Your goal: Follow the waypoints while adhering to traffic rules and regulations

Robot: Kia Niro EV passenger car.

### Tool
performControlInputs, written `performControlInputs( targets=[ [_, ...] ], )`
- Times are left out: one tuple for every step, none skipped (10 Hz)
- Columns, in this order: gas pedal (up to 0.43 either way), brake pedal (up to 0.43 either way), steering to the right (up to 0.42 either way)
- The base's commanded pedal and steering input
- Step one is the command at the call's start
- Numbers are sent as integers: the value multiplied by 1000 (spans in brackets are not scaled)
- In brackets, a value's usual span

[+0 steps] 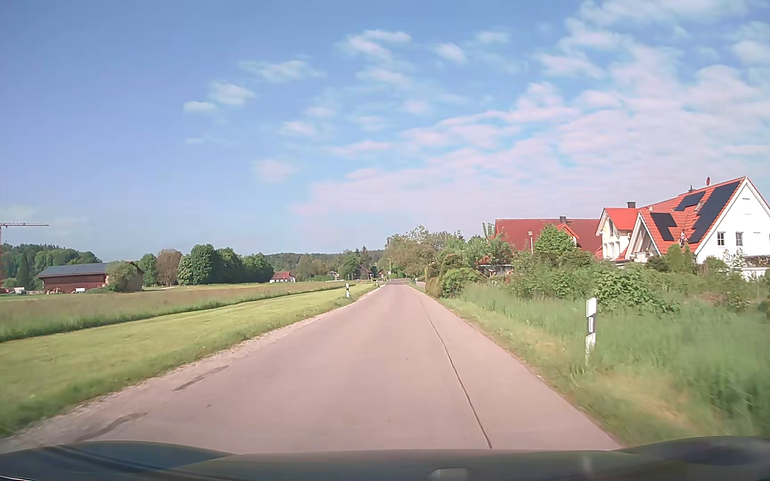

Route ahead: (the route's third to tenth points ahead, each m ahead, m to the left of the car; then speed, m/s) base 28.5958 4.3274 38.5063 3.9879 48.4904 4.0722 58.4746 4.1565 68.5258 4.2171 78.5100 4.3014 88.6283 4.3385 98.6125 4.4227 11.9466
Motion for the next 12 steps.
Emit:
performControlInputs(
  targets=[
    [118,0,-3],
    [118,0,-3],
    [118,0,-3],
    [118,0,-3],
    [118,0,-4],
    [118,0,-4],
    [118,0,-4],
    [118,0,-5],
    [118,0,-5],
    [110,0,-7],
    [110,0,-9],
    [110,0,-11]
  ],
)
